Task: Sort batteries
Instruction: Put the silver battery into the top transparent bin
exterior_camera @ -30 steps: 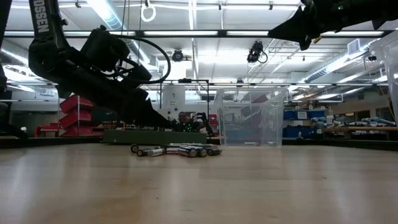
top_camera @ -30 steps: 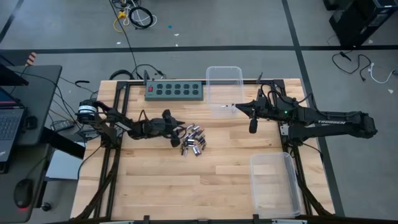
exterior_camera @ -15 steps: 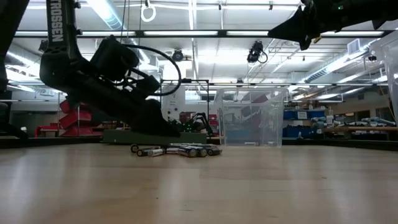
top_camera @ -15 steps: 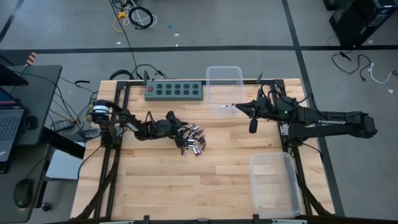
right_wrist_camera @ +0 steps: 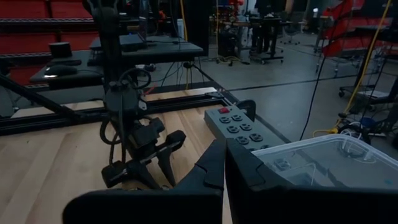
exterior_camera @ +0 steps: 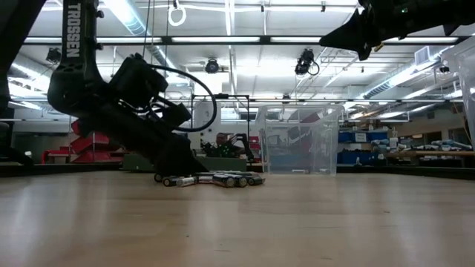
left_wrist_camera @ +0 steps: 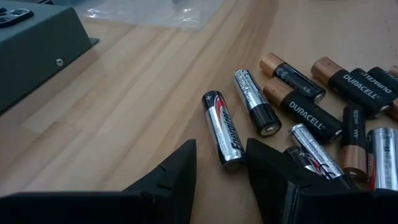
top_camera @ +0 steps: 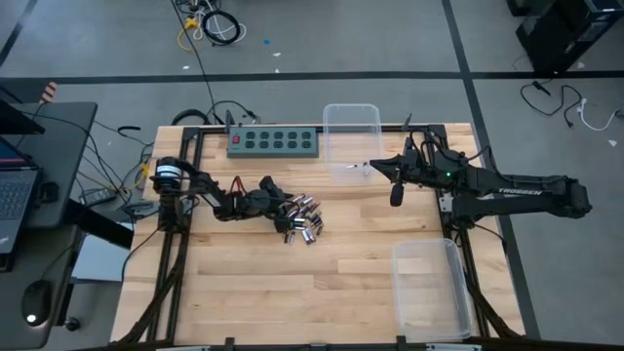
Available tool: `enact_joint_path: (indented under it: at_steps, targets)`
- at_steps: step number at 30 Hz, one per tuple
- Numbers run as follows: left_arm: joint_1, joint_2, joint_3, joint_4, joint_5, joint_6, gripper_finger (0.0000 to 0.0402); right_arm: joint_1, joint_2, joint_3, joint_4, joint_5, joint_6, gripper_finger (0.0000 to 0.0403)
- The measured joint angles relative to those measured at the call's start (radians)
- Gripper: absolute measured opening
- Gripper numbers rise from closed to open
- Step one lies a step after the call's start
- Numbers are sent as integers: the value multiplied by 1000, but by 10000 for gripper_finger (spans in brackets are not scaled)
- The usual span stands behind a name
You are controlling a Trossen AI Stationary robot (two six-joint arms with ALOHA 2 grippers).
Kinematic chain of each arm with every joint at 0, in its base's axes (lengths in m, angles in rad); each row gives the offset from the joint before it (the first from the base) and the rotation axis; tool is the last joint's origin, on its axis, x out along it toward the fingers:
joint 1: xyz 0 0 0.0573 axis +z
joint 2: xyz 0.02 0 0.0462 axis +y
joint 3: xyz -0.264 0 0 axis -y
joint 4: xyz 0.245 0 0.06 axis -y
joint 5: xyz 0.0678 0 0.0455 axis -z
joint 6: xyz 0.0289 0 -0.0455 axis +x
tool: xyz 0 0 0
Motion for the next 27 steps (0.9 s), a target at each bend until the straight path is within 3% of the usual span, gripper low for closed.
enact_joint_path:
  at_steps: [10, 21, 27]
  targets:
    - [0, 3, 1, -5, 1, 1, 138, 0, 0, 0, 0, 0, 0, 3]
    - [-1, 3, 0, -9, -3, 1, 27, 0, 0, 0, -1, 0, 0, 3]
    - [-1, 4, 0, 1, -3, 3, 23, 0, 0, 0, 118, 0, -1, 3]
